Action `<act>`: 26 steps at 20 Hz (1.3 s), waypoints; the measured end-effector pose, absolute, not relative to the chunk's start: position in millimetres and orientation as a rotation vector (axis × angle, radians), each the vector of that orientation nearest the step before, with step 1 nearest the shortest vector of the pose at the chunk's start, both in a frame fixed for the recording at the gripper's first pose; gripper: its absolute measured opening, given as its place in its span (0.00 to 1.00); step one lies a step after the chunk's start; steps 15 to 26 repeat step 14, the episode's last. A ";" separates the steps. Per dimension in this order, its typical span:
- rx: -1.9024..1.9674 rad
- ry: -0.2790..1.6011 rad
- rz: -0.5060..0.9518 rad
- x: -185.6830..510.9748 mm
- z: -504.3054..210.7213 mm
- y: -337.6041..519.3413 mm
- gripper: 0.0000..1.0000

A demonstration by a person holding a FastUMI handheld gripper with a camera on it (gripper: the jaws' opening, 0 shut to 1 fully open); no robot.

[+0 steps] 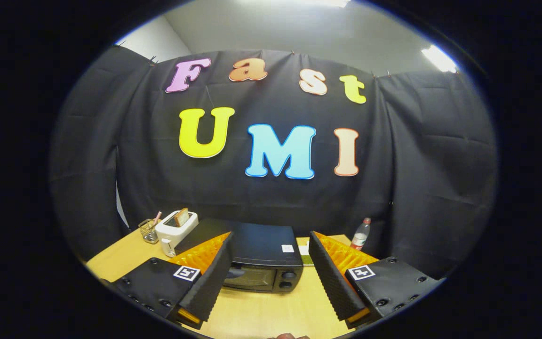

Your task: Open the toaster oven, put the food inside, and close the toaster oven door.

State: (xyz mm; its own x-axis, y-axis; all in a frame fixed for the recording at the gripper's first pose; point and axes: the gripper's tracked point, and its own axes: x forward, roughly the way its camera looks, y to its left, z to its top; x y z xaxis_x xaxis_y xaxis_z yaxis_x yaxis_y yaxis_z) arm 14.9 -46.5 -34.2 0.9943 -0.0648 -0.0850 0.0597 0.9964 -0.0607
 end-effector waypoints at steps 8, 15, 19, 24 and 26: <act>0.034 0.066 -0.152 -21.9 -24.1 -95.3 0.98; 0.050 0.056 -0.143 -22.4 -16.0 -90.2 0.98; 0.050 0.056 -0.143 -22.4 -16.0 -90.2 0.98; 0.050 0.056 -0.143 -22.4 -16.0 -90.2 0.98; 0.050 0.056 -0.143 -22.4 -16.0 -90.2 0.98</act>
